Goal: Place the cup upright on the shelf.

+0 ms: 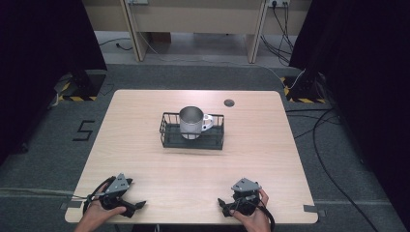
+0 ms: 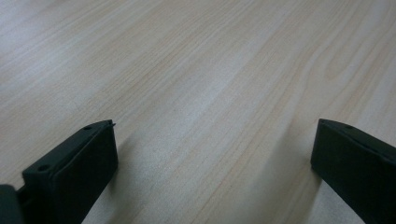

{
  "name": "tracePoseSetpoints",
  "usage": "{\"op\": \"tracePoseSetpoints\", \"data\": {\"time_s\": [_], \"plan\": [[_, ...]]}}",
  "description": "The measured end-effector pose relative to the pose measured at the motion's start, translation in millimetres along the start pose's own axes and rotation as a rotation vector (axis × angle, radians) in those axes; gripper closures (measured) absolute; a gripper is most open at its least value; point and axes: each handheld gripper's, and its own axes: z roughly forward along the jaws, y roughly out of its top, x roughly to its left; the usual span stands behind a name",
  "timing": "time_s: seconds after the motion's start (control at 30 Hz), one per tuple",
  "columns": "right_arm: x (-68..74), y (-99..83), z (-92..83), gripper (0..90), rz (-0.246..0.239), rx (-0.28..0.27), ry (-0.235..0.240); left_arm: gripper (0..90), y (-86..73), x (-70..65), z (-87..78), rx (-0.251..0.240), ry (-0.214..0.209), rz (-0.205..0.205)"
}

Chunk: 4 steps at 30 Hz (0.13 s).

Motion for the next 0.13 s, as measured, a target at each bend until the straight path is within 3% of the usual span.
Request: {"op": "tracePoseSetpoints", "data": {"time_s": [0.13], "plan": [[0.0, 0.0, 0.0, 0.5, -0.001, 0.000, 0.000, 0.0, 0.0, 0.0, 0.0, 0.000, 0.000, 0.000]]}}
